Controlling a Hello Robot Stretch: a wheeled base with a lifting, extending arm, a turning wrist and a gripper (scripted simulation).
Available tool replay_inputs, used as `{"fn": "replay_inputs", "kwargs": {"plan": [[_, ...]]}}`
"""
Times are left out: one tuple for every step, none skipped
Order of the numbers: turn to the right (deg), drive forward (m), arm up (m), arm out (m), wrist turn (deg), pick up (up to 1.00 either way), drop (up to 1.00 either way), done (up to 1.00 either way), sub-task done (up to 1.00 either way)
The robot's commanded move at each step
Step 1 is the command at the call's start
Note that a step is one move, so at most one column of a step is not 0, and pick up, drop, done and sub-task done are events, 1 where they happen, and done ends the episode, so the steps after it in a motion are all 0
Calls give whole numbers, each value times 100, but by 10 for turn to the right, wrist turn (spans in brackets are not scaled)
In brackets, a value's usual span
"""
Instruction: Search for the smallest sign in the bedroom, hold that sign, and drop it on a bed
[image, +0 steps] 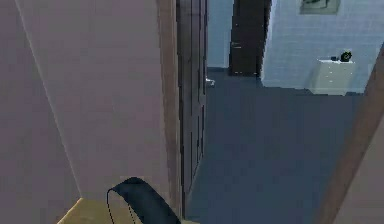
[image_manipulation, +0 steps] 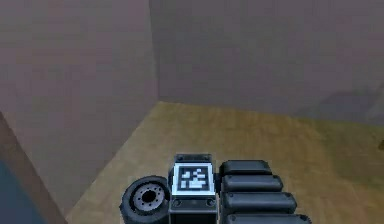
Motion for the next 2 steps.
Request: {"fn": "replay_inputs", "kwargs": {"plan": [[0,55,0,0,0,0,0,0,0],[420,0,0,0,0,0,0,0,0]]}}
